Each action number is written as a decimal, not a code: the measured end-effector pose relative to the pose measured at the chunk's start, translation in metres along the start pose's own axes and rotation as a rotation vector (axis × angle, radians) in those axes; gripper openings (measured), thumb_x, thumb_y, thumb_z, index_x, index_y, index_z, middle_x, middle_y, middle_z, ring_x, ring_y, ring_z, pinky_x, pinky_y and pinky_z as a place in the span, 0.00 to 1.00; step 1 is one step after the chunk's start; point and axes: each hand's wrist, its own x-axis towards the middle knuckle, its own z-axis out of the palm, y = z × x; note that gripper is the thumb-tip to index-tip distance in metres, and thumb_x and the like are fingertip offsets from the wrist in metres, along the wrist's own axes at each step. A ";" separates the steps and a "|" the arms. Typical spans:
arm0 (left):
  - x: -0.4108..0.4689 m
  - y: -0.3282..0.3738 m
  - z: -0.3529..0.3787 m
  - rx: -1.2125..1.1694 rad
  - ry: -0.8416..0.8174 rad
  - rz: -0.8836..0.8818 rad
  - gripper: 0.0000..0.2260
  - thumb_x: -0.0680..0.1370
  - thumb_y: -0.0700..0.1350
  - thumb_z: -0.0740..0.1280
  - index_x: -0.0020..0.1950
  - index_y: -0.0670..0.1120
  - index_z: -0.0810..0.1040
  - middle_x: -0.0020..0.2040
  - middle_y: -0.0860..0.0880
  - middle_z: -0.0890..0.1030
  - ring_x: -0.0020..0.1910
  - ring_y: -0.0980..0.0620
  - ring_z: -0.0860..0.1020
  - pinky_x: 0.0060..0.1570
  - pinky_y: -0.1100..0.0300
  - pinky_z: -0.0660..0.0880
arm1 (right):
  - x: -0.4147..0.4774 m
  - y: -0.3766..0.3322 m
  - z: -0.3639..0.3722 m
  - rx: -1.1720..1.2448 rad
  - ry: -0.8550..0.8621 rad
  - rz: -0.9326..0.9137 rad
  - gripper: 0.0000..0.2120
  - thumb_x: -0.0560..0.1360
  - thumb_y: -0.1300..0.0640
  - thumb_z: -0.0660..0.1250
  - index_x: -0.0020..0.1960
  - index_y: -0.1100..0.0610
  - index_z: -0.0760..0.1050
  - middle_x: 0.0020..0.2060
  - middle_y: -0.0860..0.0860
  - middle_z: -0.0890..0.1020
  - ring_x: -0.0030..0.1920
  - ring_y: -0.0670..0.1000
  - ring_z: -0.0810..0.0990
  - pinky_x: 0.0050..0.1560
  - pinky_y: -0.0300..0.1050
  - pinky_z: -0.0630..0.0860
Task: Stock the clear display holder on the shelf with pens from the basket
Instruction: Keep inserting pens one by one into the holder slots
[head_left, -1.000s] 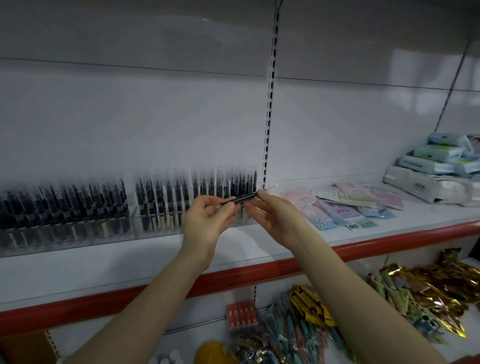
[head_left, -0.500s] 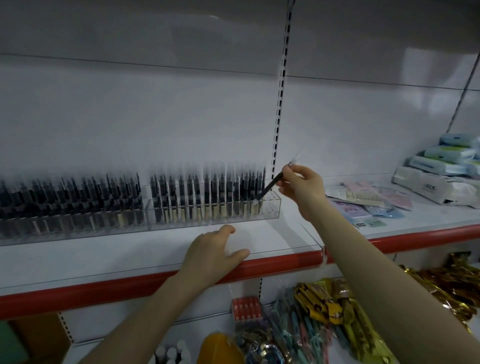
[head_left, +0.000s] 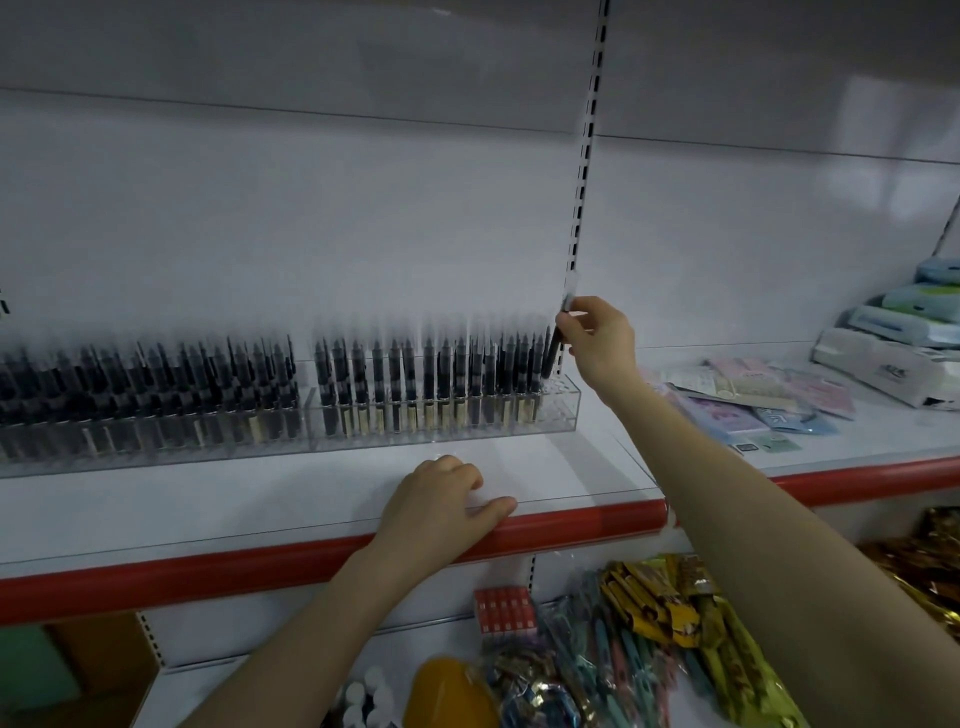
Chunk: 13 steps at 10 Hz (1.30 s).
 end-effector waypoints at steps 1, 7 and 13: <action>0.000 0.000 0.001 -0.007 0.004 0.004 0.22 0.76 0.62 0.60 0.60 0.47 0.75 0.59 0.51 0.75 0.58 0.53 0.71 0.57 0.60 0.69 | 0.003 0.000 0.002 -0.018 -0.013 0.006 0.12 0.78 0.61 0.61 0.60 0.63 0.73 0.48 0.58 0.80 0.45 0.53 0.77 0.48 0.44 0.72; 0.000 0.000 0.002 -0.019 0.040 0.013 0.23 0.76 0.62 0.60 0.61 0.47 0.75 0.59 0.51 0.75 0.59 0.54 0.71 0.57 0.60 0.69 | -0.003 0.026 0.012 -0.159 -0.141 0.128 0.14 0.78 0.60 0.62 0.62 0.63 0.72 0.51 0.61 0.81 0.51 0.58 0.80 0.42 0.42 0.71; -0.076 -0.043 0.011 -0.147 0.319 0.574 0.12 0.74 0.47 0.64 0.47 0.39 0.81 0.46 0.43 0.83 0.49 0.48 0.78 0.54 0.55 0.73 | -0.171 -0.021 0.027 0.021 0.113 -0.060 0.06 0.78 0.59 0.62 0.44 0.53 0.75 0.36 0.49 0.80 0.41 0.49 0.80 0.46 0.48 0.80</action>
